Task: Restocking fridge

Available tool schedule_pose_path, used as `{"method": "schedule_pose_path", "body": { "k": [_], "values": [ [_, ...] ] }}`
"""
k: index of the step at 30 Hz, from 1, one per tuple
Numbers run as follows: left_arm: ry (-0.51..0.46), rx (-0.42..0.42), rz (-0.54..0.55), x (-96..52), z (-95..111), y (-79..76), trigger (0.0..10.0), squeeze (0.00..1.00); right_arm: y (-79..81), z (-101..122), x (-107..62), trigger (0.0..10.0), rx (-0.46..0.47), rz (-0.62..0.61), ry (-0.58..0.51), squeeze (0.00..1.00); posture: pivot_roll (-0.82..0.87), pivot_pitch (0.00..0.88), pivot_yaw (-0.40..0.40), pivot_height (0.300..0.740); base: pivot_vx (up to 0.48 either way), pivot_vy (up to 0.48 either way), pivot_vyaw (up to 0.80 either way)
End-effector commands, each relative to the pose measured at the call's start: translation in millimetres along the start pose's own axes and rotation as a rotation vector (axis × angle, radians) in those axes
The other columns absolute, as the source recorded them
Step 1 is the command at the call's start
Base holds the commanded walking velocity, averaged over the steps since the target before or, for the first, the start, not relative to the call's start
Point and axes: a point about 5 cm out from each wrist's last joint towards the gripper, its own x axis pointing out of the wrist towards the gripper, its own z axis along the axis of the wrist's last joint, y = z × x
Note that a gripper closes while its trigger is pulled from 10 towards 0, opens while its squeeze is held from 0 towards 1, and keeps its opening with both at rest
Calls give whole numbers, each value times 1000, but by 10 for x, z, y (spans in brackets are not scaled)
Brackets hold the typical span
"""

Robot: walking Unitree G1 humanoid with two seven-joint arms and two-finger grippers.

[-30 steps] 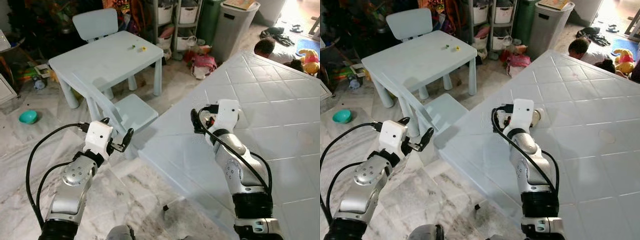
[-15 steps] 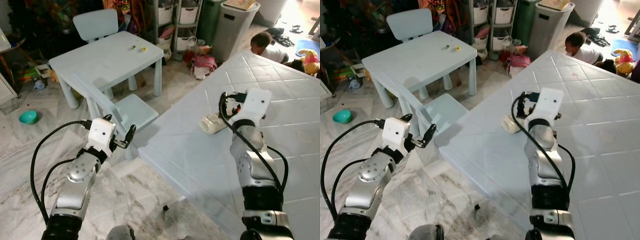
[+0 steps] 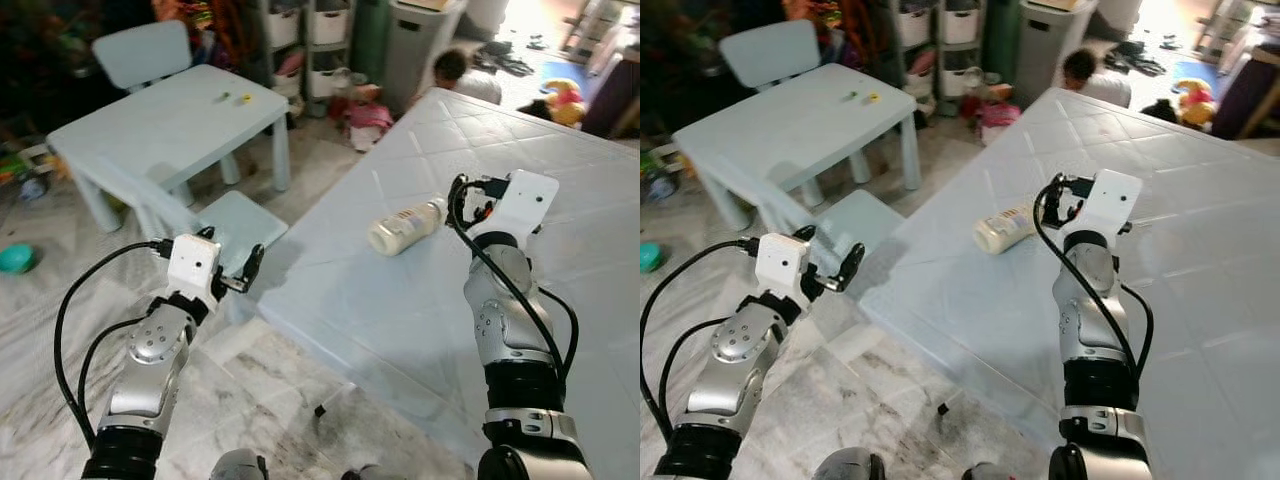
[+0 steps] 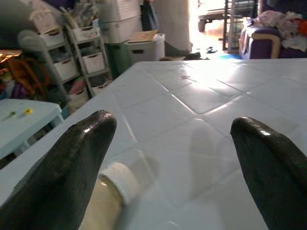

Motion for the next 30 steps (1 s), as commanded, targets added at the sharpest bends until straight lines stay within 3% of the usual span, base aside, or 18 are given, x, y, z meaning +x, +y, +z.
{"method": "schedule_pose_path", "body": {
  "k": [1,5,14,18,24,30],
  "values": [
    [-11,8,12,-6,27,35,10000,0,100,62,74,10000,27,66,-6,0,37,0,-7,740,0,0,0],
    [-12,10,16,-11,25,30,10000,0,182,40,185,10000,61,151,41,0,44,1,-7,740,0,0,0],
    [1,22,8,-97,11,8,10000,0,323,-31,381,10000,81,162,165,0,84,26,-10,740,0,0,0],
    [10,26,5,-140,-3,9,10000,0,396,-181,367,10000,78,163,255,0,95,29,-9,740,0,0,0],
    [17,26,-14,-147,1,-26,10000,0,549,-456,276,10000,44,273,396,0,102,31,-5,740,0,0,0],
    [20,29,-26,-156,4,-39,10000,0,462,-631,188,10000,5,280,481,0,99,30,-5,740,0,0,0]
  ]
}}
